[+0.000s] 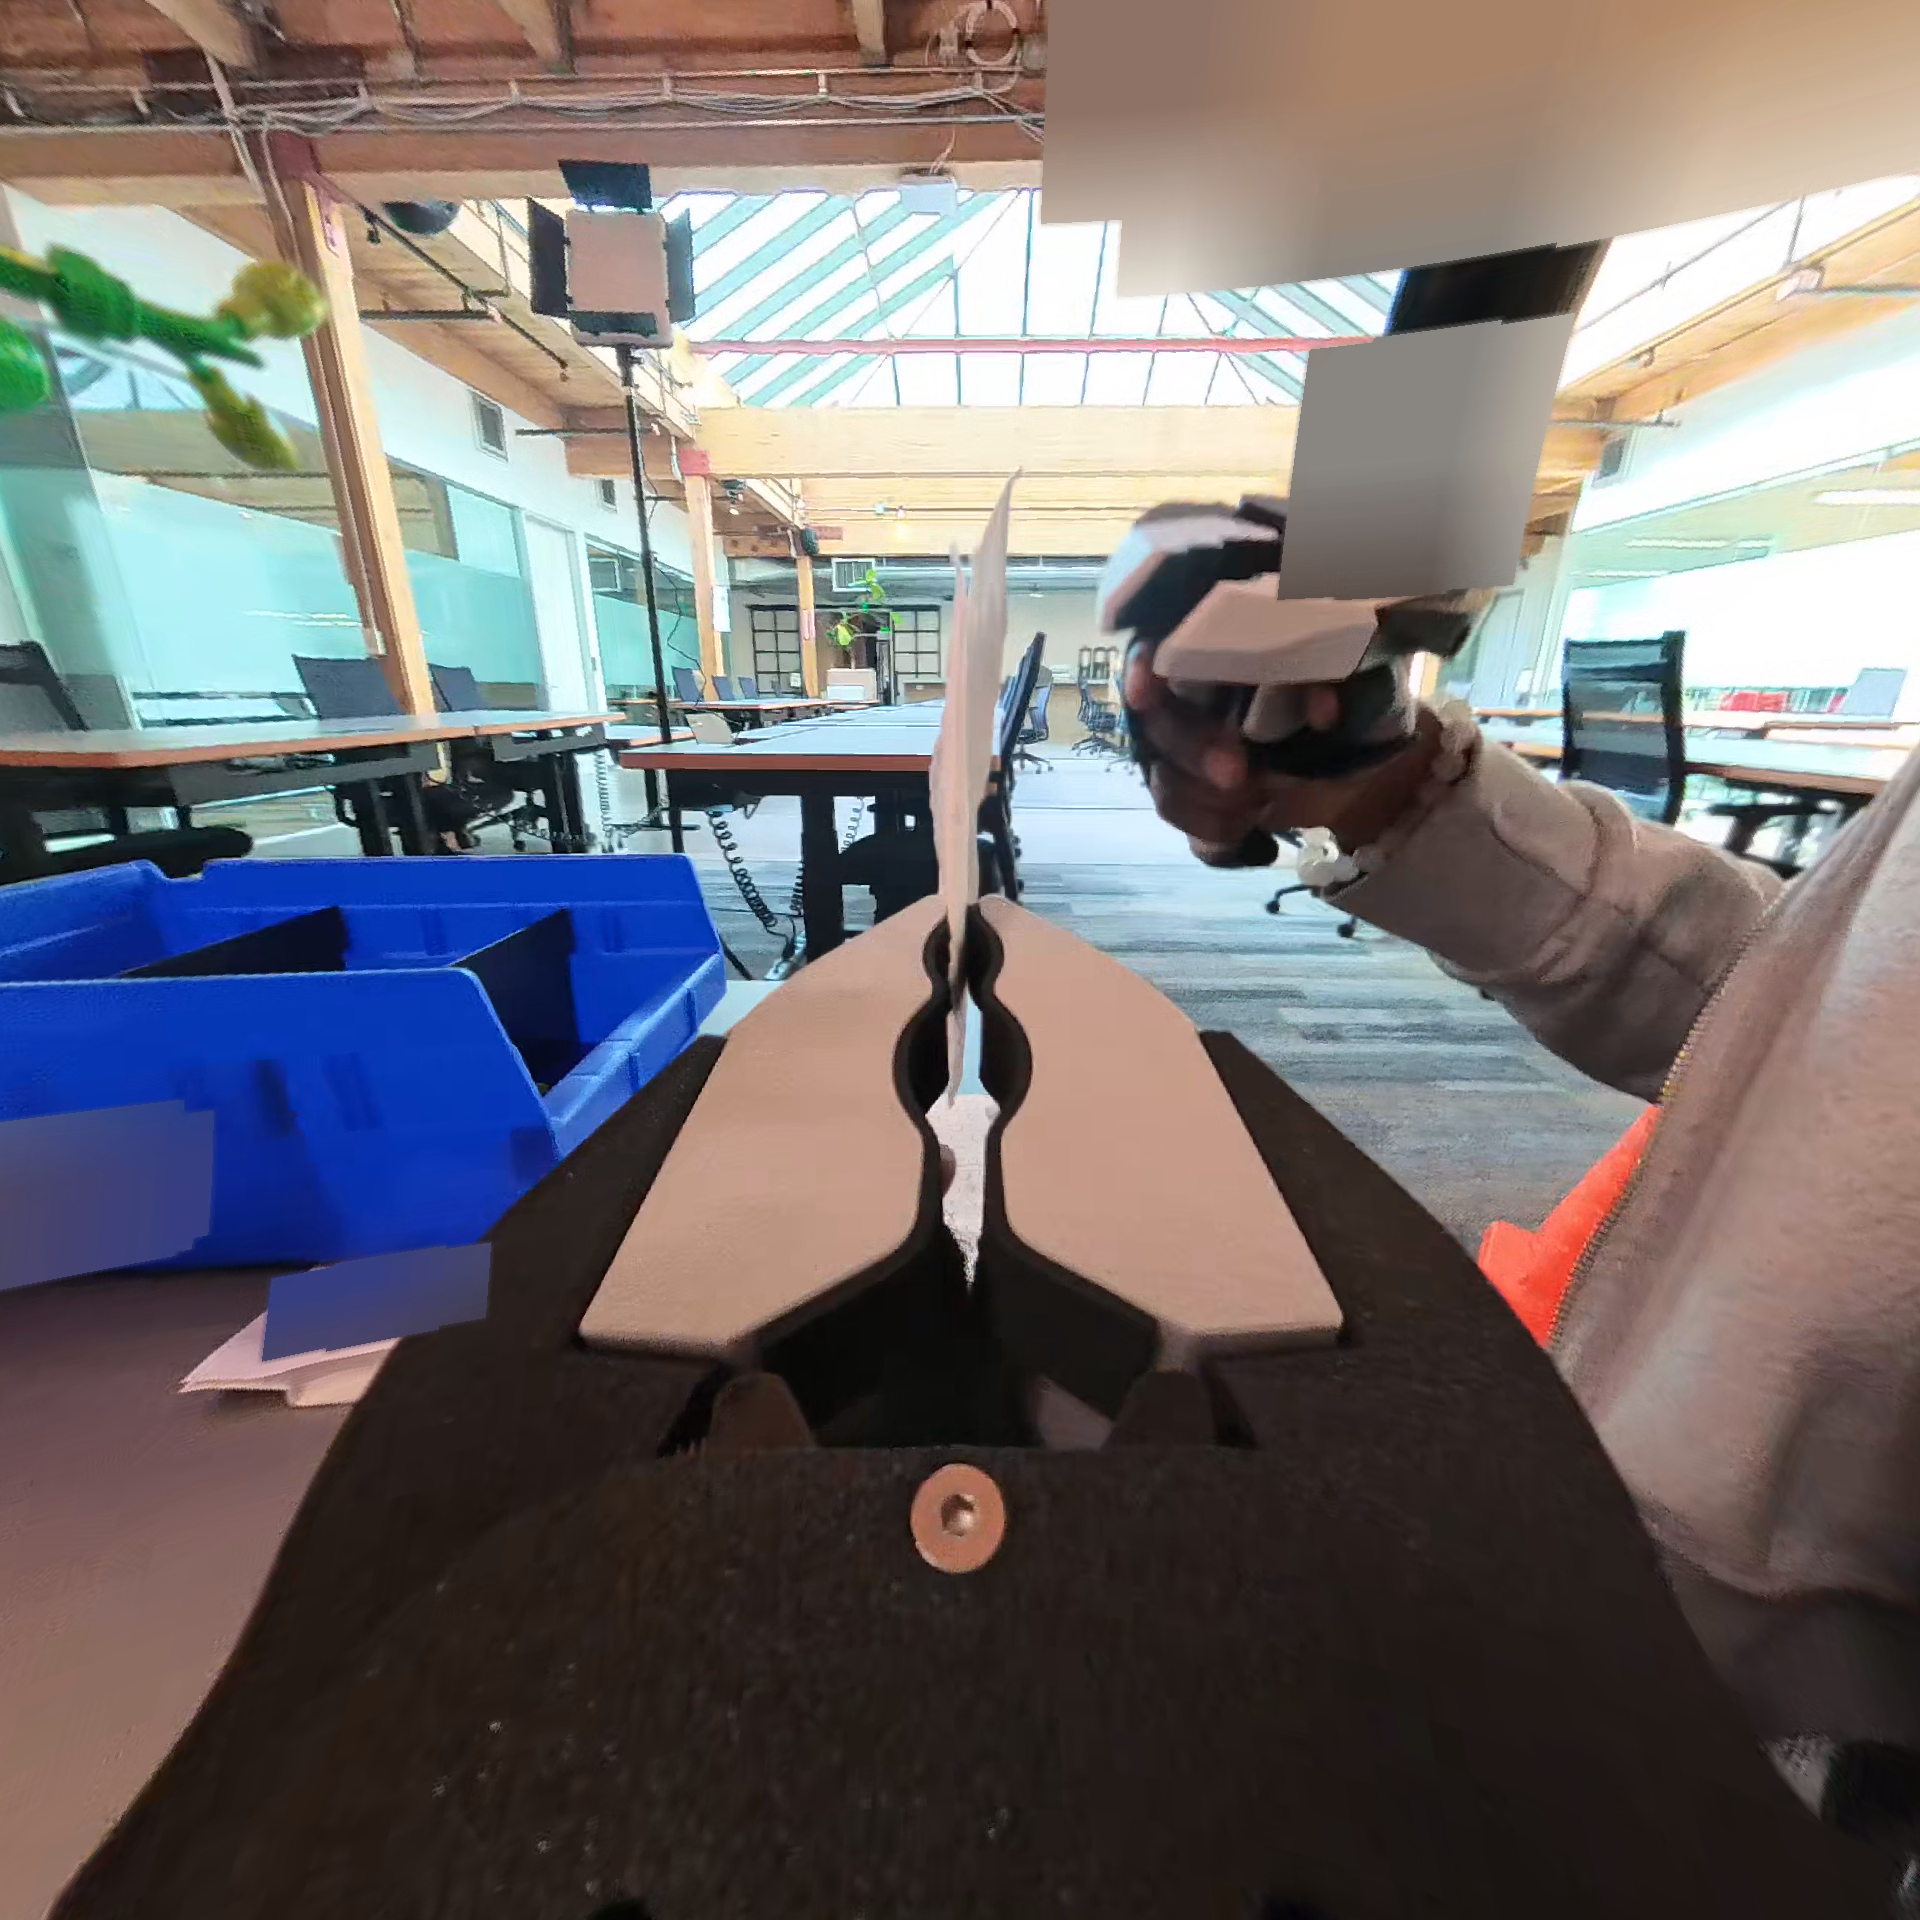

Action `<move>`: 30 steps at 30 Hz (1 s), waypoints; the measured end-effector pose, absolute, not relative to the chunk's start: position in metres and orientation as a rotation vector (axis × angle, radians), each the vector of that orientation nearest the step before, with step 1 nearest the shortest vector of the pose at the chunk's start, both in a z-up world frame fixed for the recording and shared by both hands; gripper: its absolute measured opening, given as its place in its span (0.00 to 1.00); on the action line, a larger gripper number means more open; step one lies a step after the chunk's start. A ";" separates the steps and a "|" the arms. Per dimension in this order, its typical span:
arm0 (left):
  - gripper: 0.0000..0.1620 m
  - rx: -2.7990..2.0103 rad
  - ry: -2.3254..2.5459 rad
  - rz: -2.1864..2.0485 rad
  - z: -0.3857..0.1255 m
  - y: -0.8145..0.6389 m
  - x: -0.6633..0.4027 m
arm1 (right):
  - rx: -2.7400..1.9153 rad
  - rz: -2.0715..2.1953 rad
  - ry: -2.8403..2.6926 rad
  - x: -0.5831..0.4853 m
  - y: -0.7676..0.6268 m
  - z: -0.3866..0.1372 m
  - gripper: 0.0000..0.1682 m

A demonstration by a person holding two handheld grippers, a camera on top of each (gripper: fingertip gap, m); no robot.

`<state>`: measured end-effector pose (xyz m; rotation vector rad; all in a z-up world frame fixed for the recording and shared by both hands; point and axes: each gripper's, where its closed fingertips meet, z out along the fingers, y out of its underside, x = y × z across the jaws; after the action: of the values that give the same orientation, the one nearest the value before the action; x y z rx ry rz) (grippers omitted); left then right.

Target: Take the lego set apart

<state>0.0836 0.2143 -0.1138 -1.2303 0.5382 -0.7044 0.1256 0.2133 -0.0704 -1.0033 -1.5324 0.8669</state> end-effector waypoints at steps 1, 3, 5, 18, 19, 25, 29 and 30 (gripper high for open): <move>0.00 -1.233 0.542 -0.698 -0.115 0.212 0.084 | -0.994 0.849 -1.530 0.122 0.213 -0.067 0.06; 0.00 -1.231 0.547 -0.695 -0.115 0.208 0.085 | -0.974 0.823 -1.550 0.117 0.210 -0.062 0.08; 0.00 -1.235 0.570 -0.637 -0.118 0.206 0.086 | -0.945 0.767 -1.567 0.113 0.211 -0.060 0.12; 0.00 -1.222 0.619 -0.475 -0.122 0.200 0.082 | -0.830 0.430 -1.726 0.093 0.206 -0.093 0.05; 0.00 -1.221 0.636 -0.455 -0.124 0.199 0.082 | -0.825 0.413 -1.728 0.093 0.208 -0.092 0.06; 0.00 -1.206 0.719 -0.401 -0.130 0.192 0.088 | -0.818 0.440 -1.904 0.087 0.196 -0.116 0.05; 0.11 -1.317 0.853 -0.364 -0.154 0.189 0.095 | -0.699 0.262 -2.071 0.088 0.194 -0.136 0.00; 0.22 -1.360 0.893 -0.360 -0.160 0.186 0.094 | -0.643 0.137 -2.124 0.092 0.200 -0.141 0.00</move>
<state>0.0938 0.1857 -0.1597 -1.3596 0.8927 -0.3604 0.0924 0.2000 -0.1414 -0.6429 -2.1243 0.1367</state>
